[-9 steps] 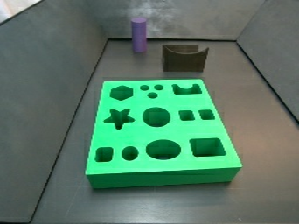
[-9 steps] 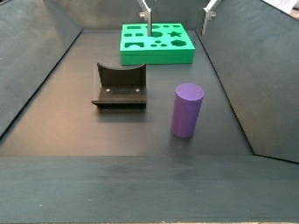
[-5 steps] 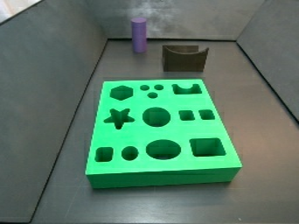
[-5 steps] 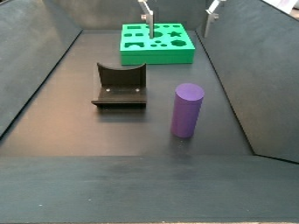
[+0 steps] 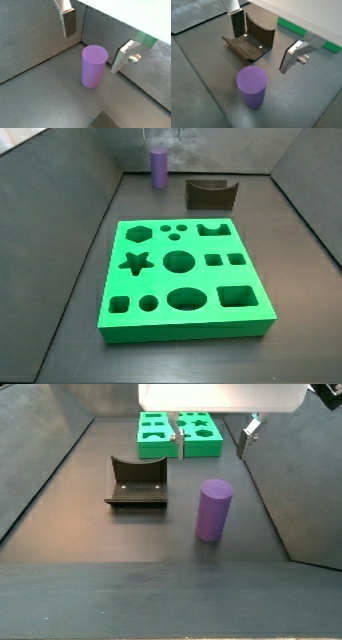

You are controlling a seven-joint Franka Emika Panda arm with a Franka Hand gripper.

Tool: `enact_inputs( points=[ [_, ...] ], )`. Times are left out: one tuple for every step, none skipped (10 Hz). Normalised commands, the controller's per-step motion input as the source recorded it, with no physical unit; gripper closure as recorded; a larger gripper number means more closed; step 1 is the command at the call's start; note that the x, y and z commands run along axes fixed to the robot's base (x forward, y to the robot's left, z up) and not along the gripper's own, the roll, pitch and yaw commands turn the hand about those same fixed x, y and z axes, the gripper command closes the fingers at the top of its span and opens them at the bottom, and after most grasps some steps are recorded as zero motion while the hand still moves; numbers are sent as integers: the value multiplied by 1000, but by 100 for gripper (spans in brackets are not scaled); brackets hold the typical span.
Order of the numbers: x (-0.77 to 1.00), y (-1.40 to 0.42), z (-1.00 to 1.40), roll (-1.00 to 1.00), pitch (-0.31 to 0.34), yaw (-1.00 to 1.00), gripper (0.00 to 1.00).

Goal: Pick up the round object. Move up. Move to above the board. Insert the round object.
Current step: Pick up the round object.

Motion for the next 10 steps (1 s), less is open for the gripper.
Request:
enact_inputs(
  points=[
    [-69, 0, -286, 43, -66, 0, 0],
    [-126, 0, -431, 77, -123, 0, 0],
    [-151, 0, -457, 71, -151, 0, 0],
    [-180, 0, -426, 67, -154, 0, 0],
    [0, 0, -17, 0, 0, 0, 0],
    [-54, 57, -311, 60, -59, 106, 0],
    [0, 229, -349, 14, -57, 263, 0],
    [86, 317, -397, 0, -64, 271, 0],
    [0, 389, -454, 0, -107, 286, 0],
    [0, 326, -443, 3, -107, 274, 0]
  ],
)
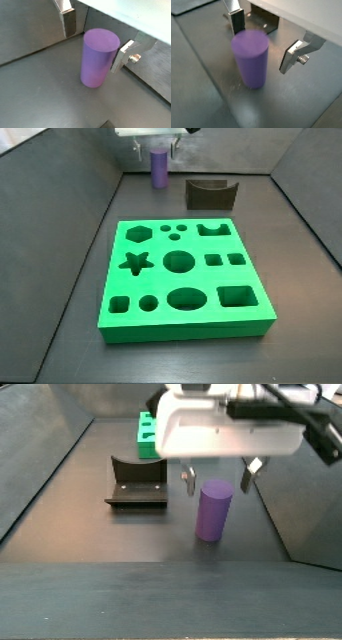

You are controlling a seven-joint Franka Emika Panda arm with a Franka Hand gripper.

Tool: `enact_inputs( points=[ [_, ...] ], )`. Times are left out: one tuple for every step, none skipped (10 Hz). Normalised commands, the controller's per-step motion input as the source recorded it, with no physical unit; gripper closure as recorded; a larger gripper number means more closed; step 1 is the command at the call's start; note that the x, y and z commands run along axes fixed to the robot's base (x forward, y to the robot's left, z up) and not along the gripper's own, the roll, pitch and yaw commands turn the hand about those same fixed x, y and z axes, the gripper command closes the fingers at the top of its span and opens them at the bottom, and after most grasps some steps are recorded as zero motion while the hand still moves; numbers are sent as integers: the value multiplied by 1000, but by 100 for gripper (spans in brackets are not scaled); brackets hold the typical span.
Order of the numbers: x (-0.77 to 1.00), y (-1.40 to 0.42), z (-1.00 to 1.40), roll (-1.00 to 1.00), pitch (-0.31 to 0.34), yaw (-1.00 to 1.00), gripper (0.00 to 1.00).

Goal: Pick up the round object. Move up. Move to above the board. Insert the round object.
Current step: Pick up the round object.

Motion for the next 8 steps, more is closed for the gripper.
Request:
enact_inputs(
  points=[
    [-120, 234, -271, -36, -83, 0, 0],
    [0, 3, 0, -13, 0, 0, 0],
    [0, 0, 0, 0, 0, 0, 100],
    [0, 0, 0, 0, 0, 0, 100],
    [0, 0, 0, 0, 0, 0, 100],
    [0, 0, 0, 0, 0, 0, 100],
    [0, 0, 0, 0, 0, 0, 100],
    [0, 0, 0, 0, 0, 0, 100]
  ],
)
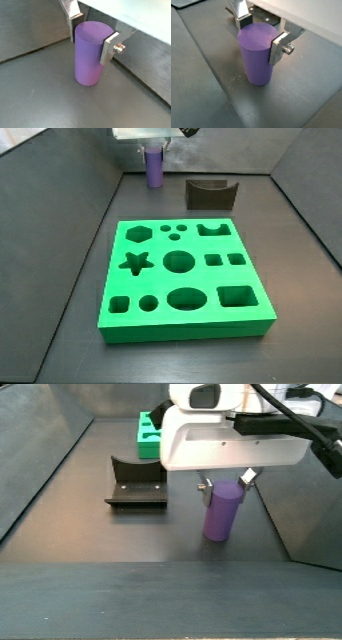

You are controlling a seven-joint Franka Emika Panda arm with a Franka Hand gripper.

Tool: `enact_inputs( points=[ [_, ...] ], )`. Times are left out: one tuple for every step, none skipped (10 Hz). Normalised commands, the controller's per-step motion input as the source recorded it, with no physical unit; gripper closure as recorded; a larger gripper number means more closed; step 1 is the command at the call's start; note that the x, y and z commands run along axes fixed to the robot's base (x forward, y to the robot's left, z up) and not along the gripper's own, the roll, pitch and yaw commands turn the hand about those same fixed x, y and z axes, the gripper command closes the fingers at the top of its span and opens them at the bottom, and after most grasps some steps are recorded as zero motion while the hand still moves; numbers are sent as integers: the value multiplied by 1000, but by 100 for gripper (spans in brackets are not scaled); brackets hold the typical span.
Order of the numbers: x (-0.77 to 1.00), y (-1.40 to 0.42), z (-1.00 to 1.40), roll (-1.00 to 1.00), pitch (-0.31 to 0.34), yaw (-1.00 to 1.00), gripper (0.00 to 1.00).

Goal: Pick up the round object. Move up. Move to above the board. Insert the round object.
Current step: Pick up the round object, then move up.

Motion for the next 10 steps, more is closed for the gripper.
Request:
enact_inputs(
  points=[
    [0, 0, 0, 0, 0, 0, 100],
    [0, 0, 0, 0, 0, 0, 100],
    [0, 0, 0, 0, 0, 0, 100],
    [0, 0, 0, 0, 0, 0, 100],
    [0, 0, 0, 0, 0, 0, 100],
    [0, 0, 0, 0, 0, 0, 100],
    [0, 0, 0, 0, 0, 0, 100],
    [0, 0, 833, 0, 0, 0, 100],
    [43, -27, 813, 4, 3, -17, 100],
    [2, -26, 685, 13, 46, -26, 100]
  ],
)
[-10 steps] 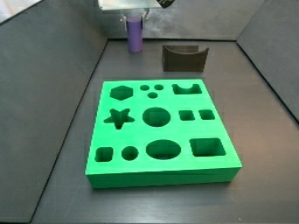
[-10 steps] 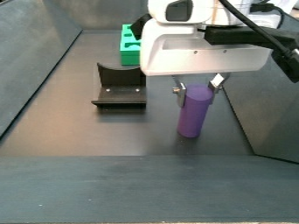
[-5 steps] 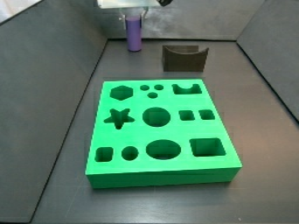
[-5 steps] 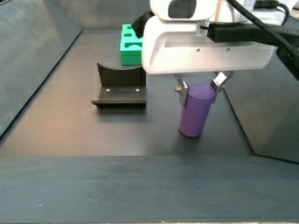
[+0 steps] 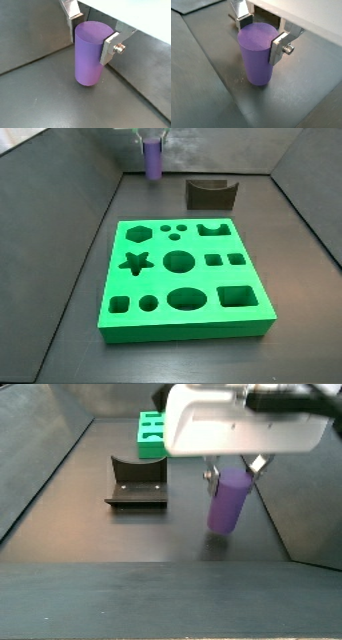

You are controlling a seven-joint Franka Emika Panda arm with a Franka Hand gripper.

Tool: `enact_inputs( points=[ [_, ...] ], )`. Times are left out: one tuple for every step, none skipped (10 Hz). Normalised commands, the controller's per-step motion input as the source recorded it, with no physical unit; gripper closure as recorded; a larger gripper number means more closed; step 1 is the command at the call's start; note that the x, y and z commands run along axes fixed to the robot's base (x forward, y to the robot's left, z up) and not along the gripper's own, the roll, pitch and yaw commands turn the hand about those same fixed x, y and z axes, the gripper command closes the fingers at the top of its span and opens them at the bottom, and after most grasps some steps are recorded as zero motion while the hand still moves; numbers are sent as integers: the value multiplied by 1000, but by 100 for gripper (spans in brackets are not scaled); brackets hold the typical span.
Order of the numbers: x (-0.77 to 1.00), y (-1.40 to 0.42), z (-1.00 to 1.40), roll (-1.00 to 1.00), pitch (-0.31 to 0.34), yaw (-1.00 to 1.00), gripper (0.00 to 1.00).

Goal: Pick up the round object. Move up. Move to above the board. Insert the round object.
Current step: Move up, then move to above the board.

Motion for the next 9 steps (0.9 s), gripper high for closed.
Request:
enact_inputs(
  points=[
    [-10, -11, 550, 36, 63, -29, 100],
    [-14, -2, 358, 62, 75, -22, 100],
    [-9, -4, 213, 75, 81, -9, 100],
    [186, -72, 1000, -144, 251, -57, 100],
    [188, -73, 1000, -144, 253, -53, 100],
    [172, -63, 1000, -124, 235, -33, 100],
    [156, -58, 1000, -83, 165, -18, 100],
    [144, -55, 1000, -54, 121, -9, 100],
    [136, -52, 1000, -38, 103, -3, 100]
  ],
)
